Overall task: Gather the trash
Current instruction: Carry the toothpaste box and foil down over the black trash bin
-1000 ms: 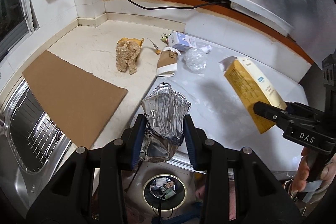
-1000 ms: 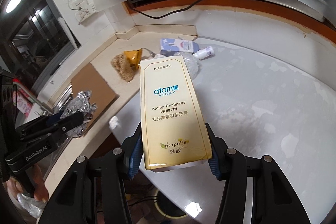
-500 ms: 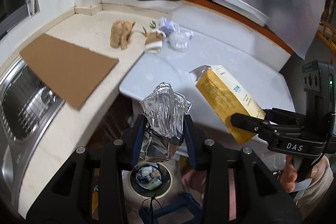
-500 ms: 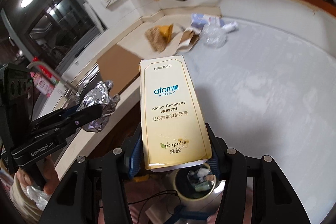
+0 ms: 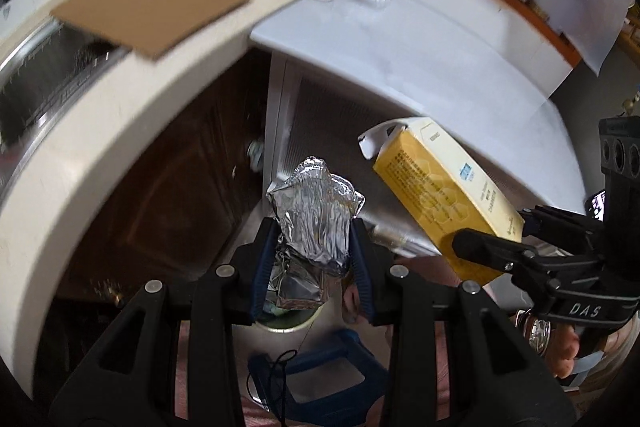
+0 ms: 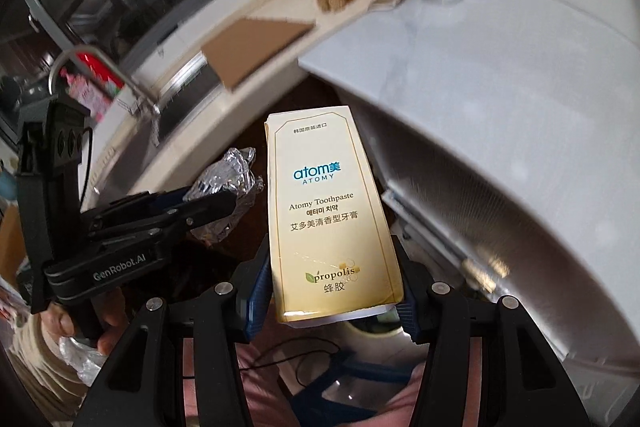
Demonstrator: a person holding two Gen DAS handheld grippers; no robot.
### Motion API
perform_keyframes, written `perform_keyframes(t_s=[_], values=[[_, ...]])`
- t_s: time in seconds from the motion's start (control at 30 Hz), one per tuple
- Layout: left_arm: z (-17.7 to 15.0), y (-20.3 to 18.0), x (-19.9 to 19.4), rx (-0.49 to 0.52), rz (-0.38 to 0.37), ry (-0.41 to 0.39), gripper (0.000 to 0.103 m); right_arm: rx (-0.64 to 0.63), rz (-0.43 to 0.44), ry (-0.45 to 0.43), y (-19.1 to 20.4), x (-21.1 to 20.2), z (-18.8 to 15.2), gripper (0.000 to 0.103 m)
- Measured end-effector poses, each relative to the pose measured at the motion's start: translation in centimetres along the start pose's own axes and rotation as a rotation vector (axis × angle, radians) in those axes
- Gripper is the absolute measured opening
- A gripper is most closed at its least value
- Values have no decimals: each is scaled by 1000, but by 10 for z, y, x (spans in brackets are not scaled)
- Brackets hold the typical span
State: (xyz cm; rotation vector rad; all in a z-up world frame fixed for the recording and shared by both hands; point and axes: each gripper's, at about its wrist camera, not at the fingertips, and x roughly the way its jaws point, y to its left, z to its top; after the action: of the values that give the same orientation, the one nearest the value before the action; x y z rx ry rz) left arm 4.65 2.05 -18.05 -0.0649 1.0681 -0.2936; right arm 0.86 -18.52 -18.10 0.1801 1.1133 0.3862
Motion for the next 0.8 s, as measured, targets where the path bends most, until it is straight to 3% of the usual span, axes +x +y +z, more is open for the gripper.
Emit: perform_keyframes(t_s=[0.27,0.47,0.7,0.8], values=[[-50,9,41,-7,19,44,33,1,-51,131,-4,69,-49,53],[-82,23,92,-59,22,122,33,53,-65,223,-25,132,-72,53],[-103,47,145,-136,34,191,33,148,-58,357,-56,212,-94,53],[-114,55,169,-149,48,223,33,138,-94,384,-63,244,-103,53]])
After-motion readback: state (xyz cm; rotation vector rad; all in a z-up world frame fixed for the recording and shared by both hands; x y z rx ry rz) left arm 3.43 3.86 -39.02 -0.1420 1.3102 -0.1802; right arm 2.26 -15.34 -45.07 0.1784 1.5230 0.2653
